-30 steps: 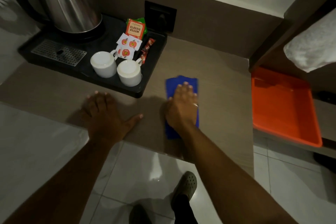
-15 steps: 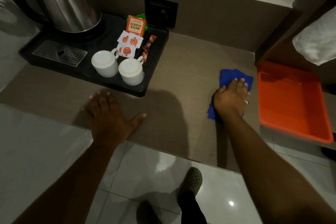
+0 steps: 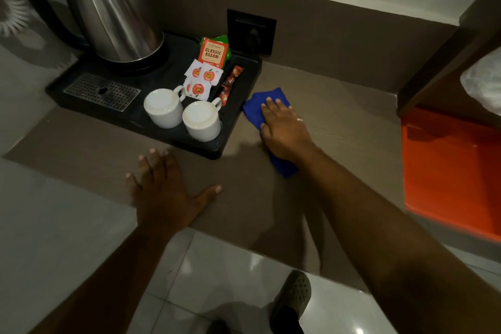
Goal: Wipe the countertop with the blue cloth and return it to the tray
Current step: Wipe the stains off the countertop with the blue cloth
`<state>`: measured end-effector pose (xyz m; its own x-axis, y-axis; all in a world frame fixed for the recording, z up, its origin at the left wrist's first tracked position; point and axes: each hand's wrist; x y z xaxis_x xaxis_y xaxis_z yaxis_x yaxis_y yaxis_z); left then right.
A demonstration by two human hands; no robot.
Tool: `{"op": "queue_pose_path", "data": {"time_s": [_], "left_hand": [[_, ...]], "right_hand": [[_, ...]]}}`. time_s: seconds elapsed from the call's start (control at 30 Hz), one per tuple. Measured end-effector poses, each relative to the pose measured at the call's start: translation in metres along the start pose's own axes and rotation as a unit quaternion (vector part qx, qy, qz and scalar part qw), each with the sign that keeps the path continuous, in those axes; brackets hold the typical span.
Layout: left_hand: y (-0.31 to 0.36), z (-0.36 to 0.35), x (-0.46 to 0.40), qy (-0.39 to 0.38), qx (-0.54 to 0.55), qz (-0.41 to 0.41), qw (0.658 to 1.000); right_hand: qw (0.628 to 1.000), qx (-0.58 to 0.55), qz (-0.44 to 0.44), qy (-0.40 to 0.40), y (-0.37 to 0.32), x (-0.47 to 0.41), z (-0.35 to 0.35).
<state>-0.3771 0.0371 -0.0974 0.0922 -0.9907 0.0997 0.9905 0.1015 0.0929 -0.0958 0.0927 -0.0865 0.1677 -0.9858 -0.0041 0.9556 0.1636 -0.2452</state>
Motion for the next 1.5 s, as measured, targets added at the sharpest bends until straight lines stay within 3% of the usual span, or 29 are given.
{"op": "queue_pose_path", "data": {"time_s": [0.1,0.3,0.47,0.6,0.7,0.8,0.9,1.03,1.13,1.23,1.37,1.5], "left_hand": [[-0.001,-0.001,-0.001,0.004,-0.009,0.002,1.000],[0.000,0.002,-0.003,-0.003,-0.018,0.006,1.000],[-0.001,-0.003,-0.002,-0.007,0.002,0.006,1.000],[0.012,-0.003,-0.003,-0.013,0.042,0.039,0.998],[0.027,0.001,-0.002,-0.013,0.059,0.068,0.996],[0.028,0.002,0.000,-0.002,0.040,0.070,0.997],[0.026,0.003,-0.002,-0.009,0.024,0.078,0.997],[0.028,0.003,-0.003,-0.012,0.021,0.084,0.996],[0.027,0.001,-0.003,-0.013,0.019,0.085,0.996],[0.027,0.001,-0.001,0.000,0.024,0.078,0.997],[0.028,0.001,0.000,-0.004,0.055,0.075,0.996],[0.027,0.003,0.001,-0.015,0.062,0.069,0.996]], "right_hand": [[1.000,0.014,-0.015,0.001,0.029,-0.021,0.012],[0.989,0.025,-0.144,0.029,0.077,-0.009,0.026],[0.969,0.004,-0.240,0.054,0.048,0.061,0.023],[0.986,-0.022,-0.147,0.079,-0.034,0.071,-0.010],[0.995,-0.030,-0.069,0.060,-0.047,0.040,-0.011],[0.999,-0.023,-0.040,0.022,-0.007,0.009,0.001],[0.997,-0.001,-0.067,0.026,0.048,-0.006,0.015],[0.987,0.019,-0.152,0.045,0.124,0.012,0.034],[0.969,0.031,-0.238,0.059,0.141,0.041,0.038],[0.948,0.033,-0.309,0.067,0.122,0.072,0.035],[0.940,0.002,-0.334,0.074,0.061,0.100,0.024],[0.978,0.002,-0.199,0.058,-0.021,0.132,0.000]]}}
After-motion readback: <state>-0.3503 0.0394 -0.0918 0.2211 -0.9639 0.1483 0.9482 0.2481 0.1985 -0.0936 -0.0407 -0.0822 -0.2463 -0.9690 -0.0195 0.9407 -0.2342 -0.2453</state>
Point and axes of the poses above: each hand's wrist, its own x-axis away from the middle knuckle, its own z-axis out of the back of the hand, y = z × x, and after that the axes turned 12 degrees about z, right-handed
